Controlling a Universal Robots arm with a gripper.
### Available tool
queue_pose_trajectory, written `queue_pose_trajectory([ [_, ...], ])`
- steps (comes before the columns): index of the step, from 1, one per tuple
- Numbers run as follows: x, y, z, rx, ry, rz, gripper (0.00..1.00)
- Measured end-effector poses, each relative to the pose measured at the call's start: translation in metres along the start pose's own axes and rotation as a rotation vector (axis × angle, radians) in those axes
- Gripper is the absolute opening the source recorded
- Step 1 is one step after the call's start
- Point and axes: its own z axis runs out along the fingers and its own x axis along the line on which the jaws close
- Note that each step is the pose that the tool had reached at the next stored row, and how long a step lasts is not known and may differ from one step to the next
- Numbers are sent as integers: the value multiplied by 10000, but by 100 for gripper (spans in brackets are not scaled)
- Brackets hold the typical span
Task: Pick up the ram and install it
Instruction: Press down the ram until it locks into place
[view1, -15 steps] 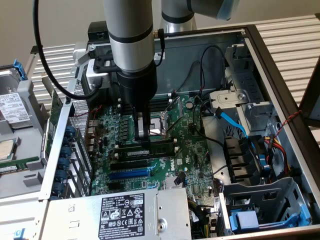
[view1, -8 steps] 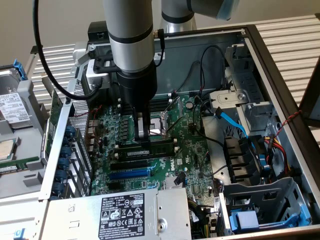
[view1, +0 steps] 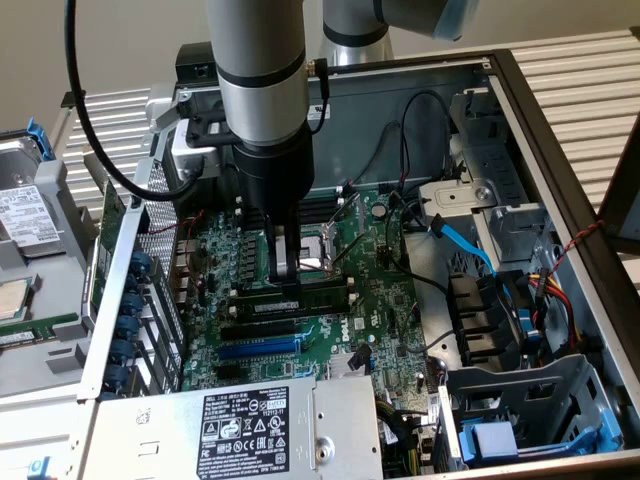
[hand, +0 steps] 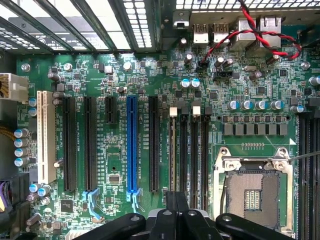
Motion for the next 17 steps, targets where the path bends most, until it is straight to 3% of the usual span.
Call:
queue_pose_trajectory([
  [17,6,12,15,14,-7,-1,11],
])
